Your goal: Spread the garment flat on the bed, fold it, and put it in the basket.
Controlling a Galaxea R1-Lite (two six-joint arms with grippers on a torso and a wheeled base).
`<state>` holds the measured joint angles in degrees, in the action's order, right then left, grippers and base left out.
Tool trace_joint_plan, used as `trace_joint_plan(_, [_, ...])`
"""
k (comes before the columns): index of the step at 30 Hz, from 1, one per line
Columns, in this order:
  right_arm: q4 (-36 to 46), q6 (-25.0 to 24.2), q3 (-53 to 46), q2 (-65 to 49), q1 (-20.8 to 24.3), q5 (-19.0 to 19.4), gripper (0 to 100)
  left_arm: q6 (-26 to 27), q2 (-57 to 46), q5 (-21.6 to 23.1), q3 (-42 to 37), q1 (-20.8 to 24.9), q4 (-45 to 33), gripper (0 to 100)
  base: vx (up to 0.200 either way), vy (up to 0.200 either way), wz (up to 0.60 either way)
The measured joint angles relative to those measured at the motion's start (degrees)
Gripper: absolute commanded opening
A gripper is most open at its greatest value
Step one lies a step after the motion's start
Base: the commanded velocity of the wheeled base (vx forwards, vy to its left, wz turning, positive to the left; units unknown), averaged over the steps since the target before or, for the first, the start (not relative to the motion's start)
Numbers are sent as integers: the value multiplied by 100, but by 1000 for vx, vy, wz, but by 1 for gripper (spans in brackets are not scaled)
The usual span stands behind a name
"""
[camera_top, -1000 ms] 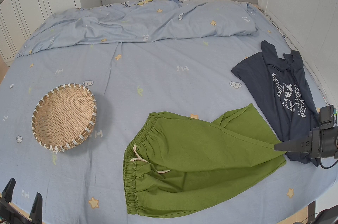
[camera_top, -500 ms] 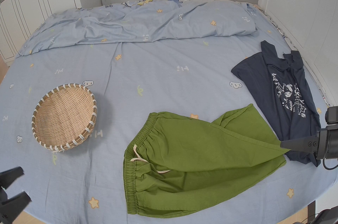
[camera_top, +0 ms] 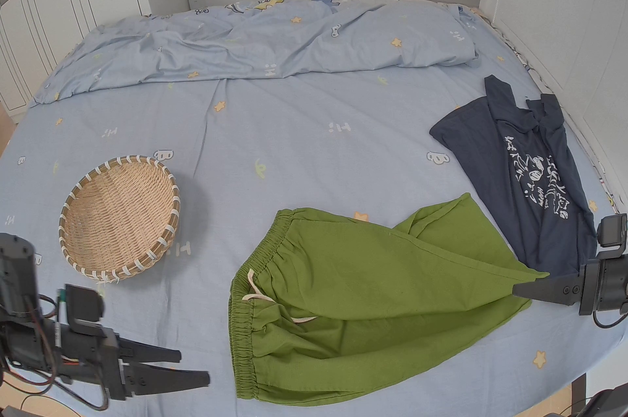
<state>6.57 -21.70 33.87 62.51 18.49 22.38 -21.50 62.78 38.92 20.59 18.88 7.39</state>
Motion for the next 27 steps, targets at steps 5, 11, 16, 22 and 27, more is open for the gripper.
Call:
trace_joint_plan(5, [-83,51,-132,13,22,-2,100,519,1420,-277,-122,126,475,100,0,0,0])
trace_joint_plan(11, [-404,99,-346,82,46,-2,100,747,2926,-600,-229,236,1278,100,0,0,0])
trace_joint_plan(16, [-619,115,-512,138,61,-5,100,372,3501,-694,-202,317,1552,100,0,0,0])
trace_joint_plan(22, [-633,112,-564,168,63,-5,100,158,3895,-701,-196,407,2064,100,0,0,0])
trace_joint_plan(27, [-635,115,-571,177,66,0,100,-46,4159,-713,-288,503,2734,100,0,0,0])
